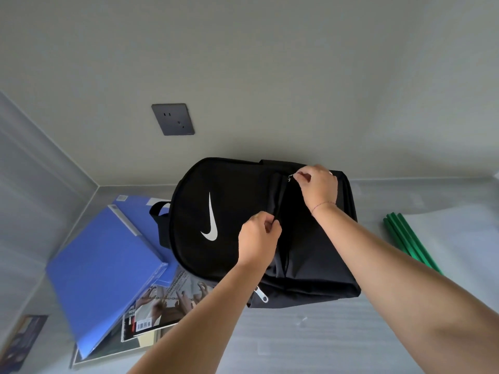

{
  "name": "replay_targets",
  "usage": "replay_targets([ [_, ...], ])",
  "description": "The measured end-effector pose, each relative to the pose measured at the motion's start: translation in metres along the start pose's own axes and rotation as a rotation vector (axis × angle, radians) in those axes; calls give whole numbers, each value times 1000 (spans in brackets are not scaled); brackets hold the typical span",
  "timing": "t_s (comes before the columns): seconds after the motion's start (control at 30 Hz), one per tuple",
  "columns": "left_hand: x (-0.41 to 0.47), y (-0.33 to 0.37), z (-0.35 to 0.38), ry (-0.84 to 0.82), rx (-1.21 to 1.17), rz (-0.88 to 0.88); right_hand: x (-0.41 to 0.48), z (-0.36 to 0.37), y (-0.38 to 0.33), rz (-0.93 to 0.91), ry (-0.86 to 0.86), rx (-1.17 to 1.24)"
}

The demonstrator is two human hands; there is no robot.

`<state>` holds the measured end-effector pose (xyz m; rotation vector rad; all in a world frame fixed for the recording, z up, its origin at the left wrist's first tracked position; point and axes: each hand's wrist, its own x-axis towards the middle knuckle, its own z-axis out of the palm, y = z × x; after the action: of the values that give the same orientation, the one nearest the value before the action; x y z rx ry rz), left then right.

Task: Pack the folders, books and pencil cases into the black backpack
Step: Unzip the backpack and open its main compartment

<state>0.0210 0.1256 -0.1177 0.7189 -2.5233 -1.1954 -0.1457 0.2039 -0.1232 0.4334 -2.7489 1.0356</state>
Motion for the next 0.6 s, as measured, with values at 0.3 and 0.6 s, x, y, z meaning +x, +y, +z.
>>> replay_targets([
  [0.3, -94, -46, -14, 109, 190, 148, -164, -26, -2, -255, -56, 188],
  [0.6, -129, -86, 9, 73, 429, 186, -253, 4, 31, -383, -210, -134],
])
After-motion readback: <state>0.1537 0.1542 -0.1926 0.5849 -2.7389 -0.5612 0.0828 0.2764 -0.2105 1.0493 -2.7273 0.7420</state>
